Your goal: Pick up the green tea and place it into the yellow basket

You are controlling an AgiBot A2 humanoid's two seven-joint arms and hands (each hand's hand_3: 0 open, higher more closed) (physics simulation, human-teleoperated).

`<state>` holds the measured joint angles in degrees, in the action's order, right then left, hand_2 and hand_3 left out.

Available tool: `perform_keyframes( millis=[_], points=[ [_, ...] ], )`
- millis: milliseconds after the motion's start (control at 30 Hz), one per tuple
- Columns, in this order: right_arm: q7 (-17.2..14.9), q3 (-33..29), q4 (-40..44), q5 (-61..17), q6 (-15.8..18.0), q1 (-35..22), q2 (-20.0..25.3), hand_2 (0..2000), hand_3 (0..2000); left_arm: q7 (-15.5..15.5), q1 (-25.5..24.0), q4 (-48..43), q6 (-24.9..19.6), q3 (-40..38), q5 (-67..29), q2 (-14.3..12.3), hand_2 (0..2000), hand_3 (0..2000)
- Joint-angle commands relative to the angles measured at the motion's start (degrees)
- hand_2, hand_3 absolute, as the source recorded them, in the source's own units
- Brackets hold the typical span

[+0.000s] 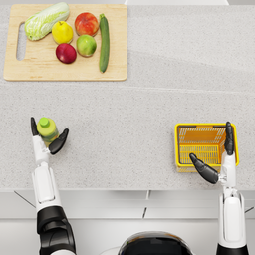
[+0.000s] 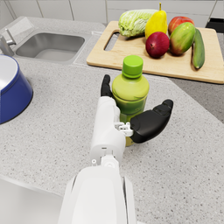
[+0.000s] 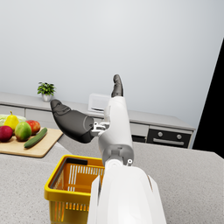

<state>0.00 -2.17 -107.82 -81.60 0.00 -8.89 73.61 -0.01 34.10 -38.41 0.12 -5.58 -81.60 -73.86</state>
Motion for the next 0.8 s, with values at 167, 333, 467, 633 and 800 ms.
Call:
perform_keyframes(
  millis=[167, 333, 467, 633, 800],
  points=[
    [0.0, -0.45, -0.84, 0.0, 0.0, 0.85, 0.4, 0, 0, 0.0, 13.48, 22.83, -0.28, -2.31, 0.03, 0.4, 0, 0],
    [0.0, 1.2, 0.0, 0.0, 0.0, 0.53, 0.87, 0, 0, -0.16, 8.67, 13.34, -0.09, 1.61, -0.03, -0.07, 2000, 1633],
    [0.0, 3.74, 0.49, 0.0, 0.0, 0.74, 1.23, 0, 0, -0.45, 0.99, -8.21, -0.92, 2.3, -0.03, -0.37, 2000, 2000],
    [0.0, 13.09, 4.57, 0.01, 0.0, -4.86, 4.63, 0, 0, -0.06, -3.79, -37.4, -1.87, 8.97, -0.07, -0.43, 2000, 2000],
    [0.0, 18.3, 7.07, -2.52, 0.0, -8.24, 7.41, 0, 0, -0.21, -3.96, -47.2, -7.31, 16.68, 0.0, -1.29, 2000, 2000]
  ],
)
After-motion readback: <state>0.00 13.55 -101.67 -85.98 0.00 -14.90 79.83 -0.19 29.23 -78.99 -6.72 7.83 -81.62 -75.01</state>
